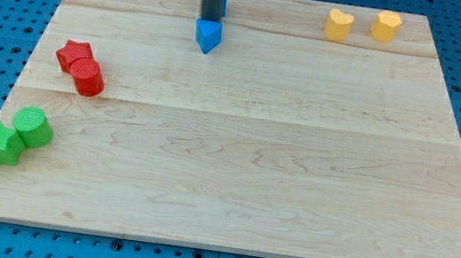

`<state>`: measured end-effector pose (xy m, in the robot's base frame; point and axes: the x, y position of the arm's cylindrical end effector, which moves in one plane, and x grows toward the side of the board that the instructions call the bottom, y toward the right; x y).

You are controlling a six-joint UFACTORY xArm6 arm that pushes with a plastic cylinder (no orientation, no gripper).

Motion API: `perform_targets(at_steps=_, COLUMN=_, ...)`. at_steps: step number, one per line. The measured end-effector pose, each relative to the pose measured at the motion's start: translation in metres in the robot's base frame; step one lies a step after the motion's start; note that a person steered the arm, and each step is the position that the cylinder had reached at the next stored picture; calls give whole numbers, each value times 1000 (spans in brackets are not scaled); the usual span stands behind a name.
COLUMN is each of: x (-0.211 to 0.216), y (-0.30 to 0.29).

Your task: Move the blue blocks towards the top right

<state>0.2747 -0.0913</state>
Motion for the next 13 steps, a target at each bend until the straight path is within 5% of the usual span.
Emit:
perform_targets(at_steps=1, x=-26, y=-39)
perform_targets(at_steps=3, x=-64, y=55)
perform_targets(at_steps=4, x=-64, y=134)
perform_targets(at_steps=6, x=-60, y=95)
perform_targets(at_steps=9, x=-27, y=190)
perform_targets(at_steps=11, x=67, y=170)
perform_targets(at_steps=12, x=92, y=90)
perform_targets(at_steps=13, x=60, y=44)
